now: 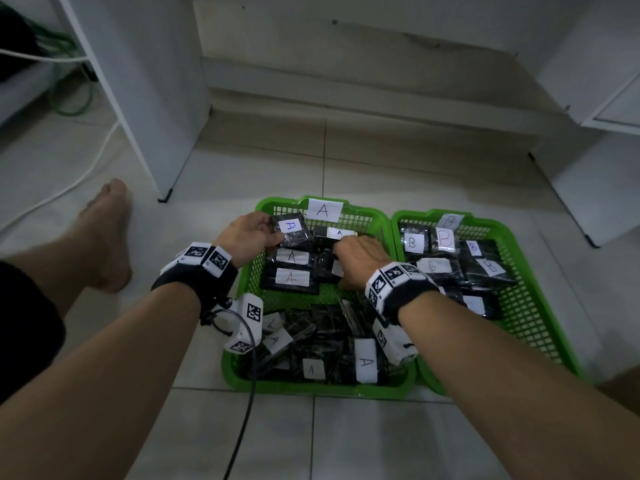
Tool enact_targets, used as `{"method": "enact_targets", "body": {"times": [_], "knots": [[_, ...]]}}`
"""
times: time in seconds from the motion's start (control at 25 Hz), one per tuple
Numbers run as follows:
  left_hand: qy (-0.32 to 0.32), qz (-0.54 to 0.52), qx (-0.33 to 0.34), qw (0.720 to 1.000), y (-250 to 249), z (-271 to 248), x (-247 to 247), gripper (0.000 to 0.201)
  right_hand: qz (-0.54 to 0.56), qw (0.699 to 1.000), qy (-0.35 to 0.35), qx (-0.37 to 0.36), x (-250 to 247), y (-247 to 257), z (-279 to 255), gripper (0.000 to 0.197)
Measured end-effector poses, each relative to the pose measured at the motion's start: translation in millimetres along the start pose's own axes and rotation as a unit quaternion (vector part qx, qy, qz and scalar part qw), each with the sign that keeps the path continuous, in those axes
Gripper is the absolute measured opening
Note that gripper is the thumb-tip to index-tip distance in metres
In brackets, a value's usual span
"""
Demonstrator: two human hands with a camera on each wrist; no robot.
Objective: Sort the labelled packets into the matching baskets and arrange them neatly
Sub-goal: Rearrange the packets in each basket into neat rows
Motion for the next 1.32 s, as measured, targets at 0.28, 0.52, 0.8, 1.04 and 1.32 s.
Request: {"method": "enact_targets", "body": {"times": [0.28, 0.52, 0.8, 1.04, 1.32], "knots": [[0.011, 0.005, 0.002, 1.000, 3.6, 3.0, 1.9, 0.019, -0.027, 0.998, 0.029, -0.054, -9.4, 11.7, 4.5, 0.023], [0.007, 0.022, 0.005, 1.000, -3.1, -1.5, 1.6, 0.018, -0.027, 0.998, 0.024, -0.050, -11.1, 12.7, 10.1, 0.017], [0.008, 0.014, 0.002, 1.000, 2.4, 5.1, 2.3, 0.016, 0.143, 0.987, -0.031, 0.065, -30.8, -25.7, 14.4, 0.038], [0.010, 0.021, 0.011, 1.000, 4.6, 7.3, 4.7, 0.011, 0.243, 0.958, 0.096, 0.122, -36.8, -37.9, -4.7, 0.044], [0.009, 0.024, 0.012, 1.000, 4.4, 6.9, 6.3, 0.010, 0.344, 0.899, 0.222, 0.158, -23.4, -10.0, -18.3, 0.064]]}}
Point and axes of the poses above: each hand's wrist, its own z-axis towards the middle knuckle, its own x-axis out of the palm, y = z × x, the point moved 2 cm from there along z, towards the middle knuckle, and after that the axes turned 14 degrees about -y, right-handed, at the moved point
